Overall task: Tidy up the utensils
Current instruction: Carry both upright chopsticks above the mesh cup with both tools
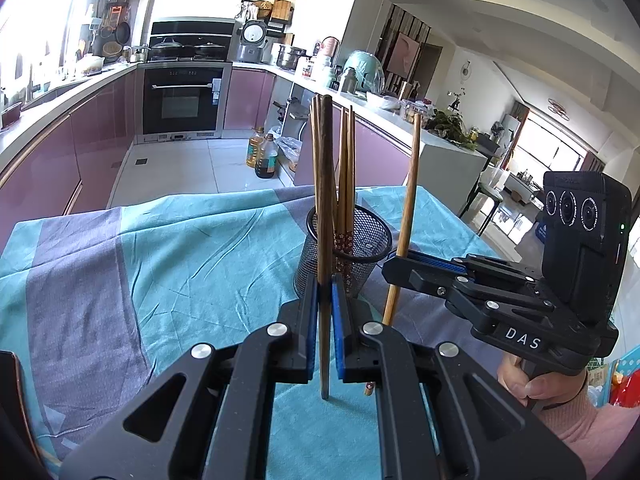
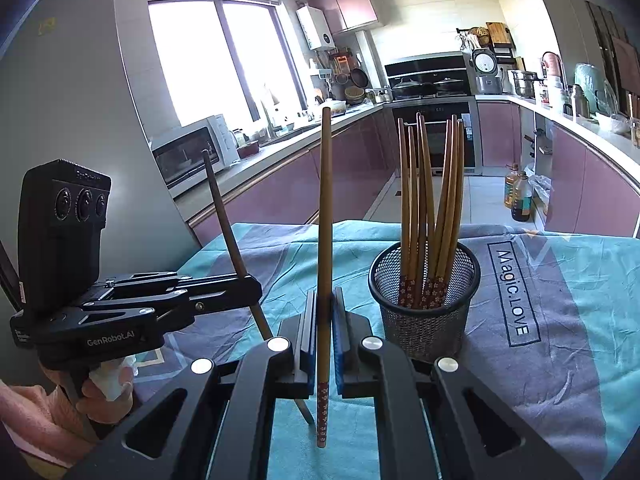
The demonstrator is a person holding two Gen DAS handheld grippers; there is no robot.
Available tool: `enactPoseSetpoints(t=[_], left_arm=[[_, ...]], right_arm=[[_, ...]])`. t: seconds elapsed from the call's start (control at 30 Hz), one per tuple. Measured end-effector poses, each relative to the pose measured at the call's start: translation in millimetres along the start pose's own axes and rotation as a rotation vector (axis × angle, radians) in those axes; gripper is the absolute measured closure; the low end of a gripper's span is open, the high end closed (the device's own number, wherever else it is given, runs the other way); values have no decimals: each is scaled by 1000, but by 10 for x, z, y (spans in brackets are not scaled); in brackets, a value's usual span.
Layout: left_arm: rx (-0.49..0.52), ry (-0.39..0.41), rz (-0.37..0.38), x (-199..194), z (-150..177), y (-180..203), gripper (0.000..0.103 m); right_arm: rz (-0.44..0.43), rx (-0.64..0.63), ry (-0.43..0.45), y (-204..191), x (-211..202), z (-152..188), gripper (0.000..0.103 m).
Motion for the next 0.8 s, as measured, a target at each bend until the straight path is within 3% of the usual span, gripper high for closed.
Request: enactPoseSetpoints(t=[0.8], left_arm=[[17, 18, 9, -18, -93, 19, 96]], right_arm=[[17, -2, 42, 69, -70, -123, 97]])
Point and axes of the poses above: each gripper's, at about its wrist camera, not at the fingertips, and x roughly the way its jaws point, y to its right, z to its underside, the point moved 4 cm from there along x, roughly the way its jaws point, and after that the axes turned 7 degrees about x, right-handed, at the moved point
